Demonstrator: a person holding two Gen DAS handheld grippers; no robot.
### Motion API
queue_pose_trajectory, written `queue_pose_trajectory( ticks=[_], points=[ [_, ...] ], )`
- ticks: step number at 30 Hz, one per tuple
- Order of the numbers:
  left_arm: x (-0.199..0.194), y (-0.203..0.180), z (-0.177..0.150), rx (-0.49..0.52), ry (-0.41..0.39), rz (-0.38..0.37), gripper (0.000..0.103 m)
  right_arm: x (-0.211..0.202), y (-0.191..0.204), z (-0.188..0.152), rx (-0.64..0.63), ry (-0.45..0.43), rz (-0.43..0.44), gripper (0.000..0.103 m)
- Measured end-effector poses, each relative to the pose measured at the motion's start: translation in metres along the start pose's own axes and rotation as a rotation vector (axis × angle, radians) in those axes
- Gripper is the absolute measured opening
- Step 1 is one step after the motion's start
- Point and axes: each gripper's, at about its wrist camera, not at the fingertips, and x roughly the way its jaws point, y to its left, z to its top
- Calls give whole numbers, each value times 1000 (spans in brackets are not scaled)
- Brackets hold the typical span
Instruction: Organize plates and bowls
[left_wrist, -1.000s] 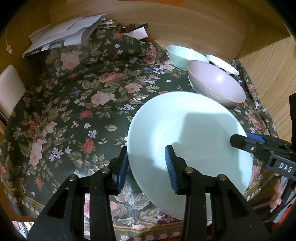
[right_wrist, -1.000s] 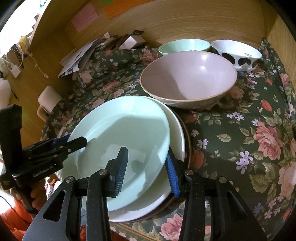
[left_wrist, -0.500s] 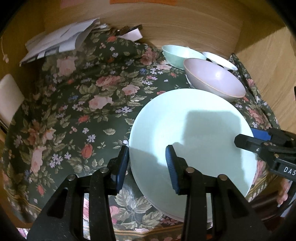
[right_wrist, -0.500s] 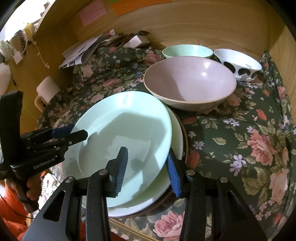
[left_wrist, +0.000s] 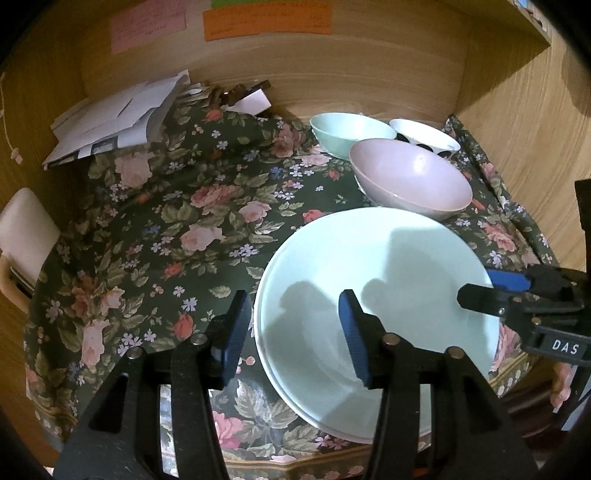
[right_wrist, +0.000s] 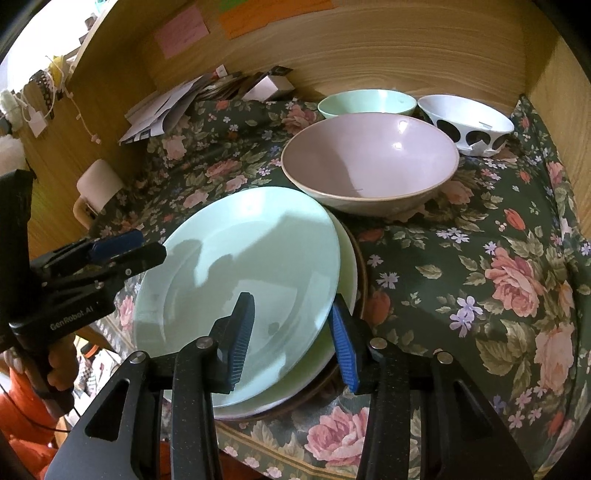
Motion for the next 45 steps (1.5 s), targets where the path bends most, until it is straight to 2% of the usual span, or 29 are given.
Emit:
queue_pose_trajectory(
  ticks=[3, 4, 7, 9, 11, 14, 16, 20, 27, 32, 37, 42, 45],
  points=[
    [0, 1, 4, -13, -7, 12, 51, -4, -2, 0, 3, -9, -6, 39],
    [1, 3, 6, -22, -5, 8, 55, -6, -2, 0, 0, -16, -20, 40],
    [-1, 5, 12, -47, -16, -20, 55, -15, -4, 0, -10, -45, -41, 43],
    [-3, 4, 17, -48, -34, -17, 61, -21, -9, 2, 1, -62, -46, 44],
    [-6, 1, 22, -42, -65, -2, 72, -26, -14, 5, 11, -79, -57, 46],
    [-11, -5, 31, -19, -120, 22, 76, -32, -22, 10, 26, -108, -72, 48],
    [-12, -9, 40, -4, -136, 9, 79, -36, -25, 13, 34, -125, -83, 51],
    [-5, -16, 58, 11, -128, -19, 81, -42, -32, 22, 48, -165, -105, 56],
    [15, -37, 86, 99, -140, -69, 82, -48, -49, 42, 75, -231, -138, 64],
    [28, -44, 104, 113, -169, -71, 96, -42, -61, 54, 78, -241, -172, 65],
    [47, -49, 115, 114, -146, -54, 101, -25, -74, 64, 96, -218, -183, 66],
    [76, -51, 119, 123, -72, -69, 100, -7, -84, 70, 104, -190, -198, 66],
    [93, -48, 121, 84, -29, -76, 100, 3, -91, 72, 123, -177, -192, 66]
  ],
)
